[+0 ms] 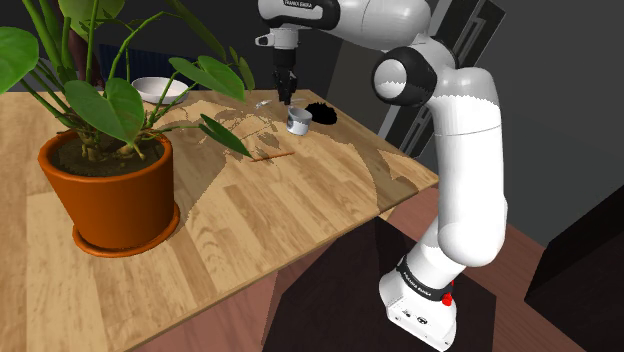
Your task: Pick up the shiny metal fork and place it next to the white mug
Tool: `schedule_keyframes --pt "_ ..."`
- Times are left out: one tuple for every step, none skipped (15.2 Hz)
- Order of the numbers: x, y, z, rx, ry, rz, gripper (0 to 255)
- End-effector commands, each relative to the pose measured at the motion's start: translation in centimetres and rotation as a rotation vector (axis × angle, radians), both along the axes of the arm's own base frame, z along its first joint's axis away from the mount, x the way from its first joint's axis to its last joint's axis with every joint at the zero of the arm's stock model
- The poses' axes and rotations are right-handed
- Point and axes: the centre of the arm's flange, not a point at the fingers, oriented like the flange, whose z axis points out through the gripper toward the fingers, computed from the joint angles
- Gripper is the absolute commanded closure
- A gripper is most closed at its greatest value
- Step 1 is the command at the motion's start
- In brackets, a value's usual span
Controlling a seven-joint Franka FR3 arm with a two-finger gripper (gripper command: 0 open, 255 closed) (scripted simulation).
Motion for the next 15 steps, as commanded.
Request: schedule_keyframes --pt "0.3 -0.2 -0.7 0.0 -0.001 0.001 255" --pt "0.3 -0.2 -1.2 0.0 -0.001 0.001 255" --pt "0.3 -0.2 -1.7 0.0 -0.001 0.001 255" --pt "0.3 -0.2 -2.2 0.0 -0.001 0.001 255" --pt "0.3 -0.2 -2.8 0.0 -0.001 0.001 255" --pt "0.3 -0.2 -3.3 0.0 -0.001 0.001 255" --pt "0.3 -0.2 -3.8 0.0 -0.001 0.001 255" --pt "0.3 -0.2 -4.3 0.0 -0.001 0.001 255" --pt "0.3 -0.2 -4.9 0.0 -0.001 0.001 255" --pt "0.3 -0.2 -5.4 0.0 -0.001 0.001 255" --pt "0.3 -0.2 -5.9 0.0 -0.001 0.001 255" --pt "0.3 -0.2 -6.5 0.0 -0.001 0.001 255" --pt "0.3 -0.2 -7.0 0.0 -0.001 0.001 255" --pt "0.3 -0.2 -7.5 0.0 -0.001 0.001 255" --pt "0.3 -0.2 -8.0 0.0 -0.001 0.001 255"
